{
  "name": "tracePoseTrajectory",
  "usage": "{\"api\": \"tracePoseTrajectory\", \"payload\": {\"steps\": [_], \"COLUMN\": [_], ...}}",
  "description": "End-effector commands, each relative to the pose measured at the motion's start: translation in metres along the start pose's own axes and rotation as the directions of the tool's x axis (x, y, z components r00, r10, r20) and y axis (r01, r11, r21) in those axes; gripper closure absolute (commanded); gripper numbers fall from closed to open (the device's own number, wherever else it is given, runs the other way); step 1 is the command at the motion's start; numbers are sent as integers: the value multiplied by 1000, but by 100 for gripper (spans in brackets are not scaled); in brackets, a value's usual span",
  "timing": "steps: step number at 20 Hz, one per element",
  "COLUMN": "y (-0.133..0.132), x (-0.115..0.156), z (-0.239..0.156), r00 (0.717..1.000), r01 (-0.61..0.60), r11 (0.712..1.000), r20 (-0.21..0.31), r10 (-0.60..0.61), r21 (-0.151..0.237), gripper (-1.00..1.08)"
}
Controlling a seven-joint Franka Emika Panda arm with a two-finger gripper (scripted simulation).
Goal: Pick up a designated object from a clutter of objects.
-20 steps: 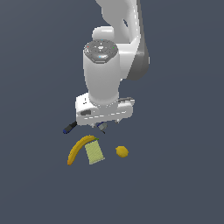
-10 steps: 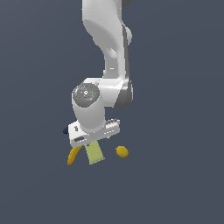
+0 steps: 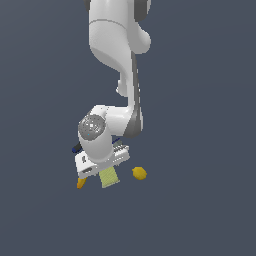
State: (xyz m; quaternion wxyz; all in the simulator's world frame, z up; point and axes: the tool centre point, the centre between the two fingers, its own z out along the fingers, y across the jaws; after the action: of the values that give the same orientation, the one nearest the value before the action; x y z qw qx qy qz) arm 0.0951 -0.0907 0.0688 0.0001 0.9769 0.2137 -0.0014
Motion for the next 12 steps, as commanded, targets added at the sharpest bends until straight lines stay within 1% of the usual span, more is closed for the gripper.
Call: {"api": "tracePoseTrajectory", "payload": {"steps": [1, 7, 12], "y": [3, 3, 3], "x": [0, -1, -1], "z": [6, 9, 25], "r00": [1000, 1000, 1000], "r01": [11, 11, 12], "r11": [1000, 1000, 1000], "r20": [-2, -1, -2], "r10": [-11, -11, -12], "r21": [-1, 0, 0], "gripper": [-92, -92, -92]}}
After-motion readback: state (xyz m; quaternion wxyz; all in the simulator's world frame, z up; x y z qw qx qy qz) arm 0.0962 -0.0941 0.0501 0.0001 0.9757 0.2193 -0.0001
